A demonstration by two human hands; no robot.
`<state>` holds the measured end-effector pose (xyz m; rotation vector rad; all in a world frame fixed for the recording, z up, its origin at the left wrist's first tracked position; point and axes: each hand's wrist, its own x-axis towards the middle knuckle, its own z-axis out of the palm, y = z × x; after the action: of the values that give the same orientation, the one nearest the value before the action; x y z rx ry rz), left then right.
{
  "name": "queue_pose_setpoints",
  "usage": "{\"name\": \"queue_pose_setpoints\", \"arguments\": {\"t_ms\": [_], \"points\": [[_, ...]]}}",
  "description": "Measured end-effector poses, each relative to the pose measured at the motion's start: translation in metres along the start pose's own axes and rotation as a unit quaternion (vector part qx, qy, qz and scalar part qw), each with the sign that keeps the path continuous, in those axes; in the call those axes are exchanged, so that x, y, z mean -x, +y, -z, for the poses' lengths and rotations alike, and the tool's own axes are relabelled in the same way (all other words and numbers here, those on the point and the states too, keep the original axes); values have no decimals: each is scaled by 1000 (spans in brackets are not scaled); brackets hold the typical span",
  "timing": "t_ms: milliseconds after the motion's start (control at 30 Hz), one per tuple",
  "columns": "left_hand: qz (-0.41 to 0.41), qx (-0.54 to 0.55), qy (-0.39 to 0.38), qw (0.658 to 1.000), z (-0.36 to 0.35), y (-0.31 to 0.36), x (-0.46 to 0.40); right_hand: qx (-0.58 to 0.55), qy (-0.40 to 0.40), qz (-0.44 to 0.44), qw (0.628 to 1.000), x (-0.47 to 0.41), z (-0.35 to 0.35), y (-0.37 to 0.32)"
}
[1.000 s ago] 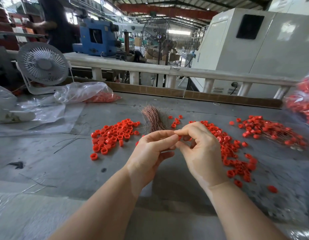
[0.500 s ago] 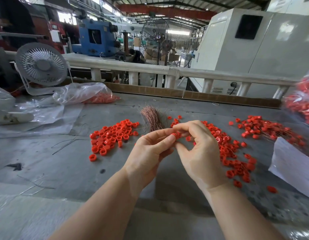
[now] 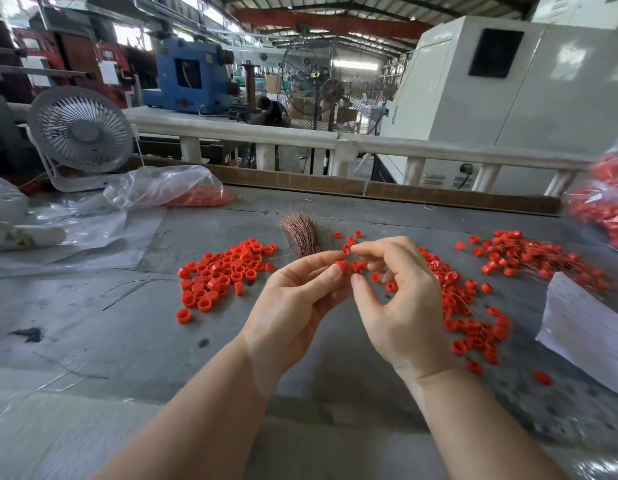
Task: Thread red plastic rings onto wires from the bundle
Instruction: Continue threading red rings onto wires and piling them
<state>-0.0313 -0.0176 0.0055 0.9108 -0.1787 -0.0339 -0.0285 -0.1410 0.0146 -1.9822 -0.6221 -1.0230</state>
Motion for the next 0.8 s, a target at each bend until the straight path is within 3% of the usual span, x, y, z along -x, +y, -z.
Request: {"name": "queue_pose_setpoints", "arguments": {"t_ms": [500, 800], "points": [[-34, -39, -22, 998, -1, -5, -2, -21, -6, -24, 999, 1, -1, 3], [-74, -73, -6, 995, -1, -6, -3, -97, -20, -96, 990, 1, -3, 5]]}}
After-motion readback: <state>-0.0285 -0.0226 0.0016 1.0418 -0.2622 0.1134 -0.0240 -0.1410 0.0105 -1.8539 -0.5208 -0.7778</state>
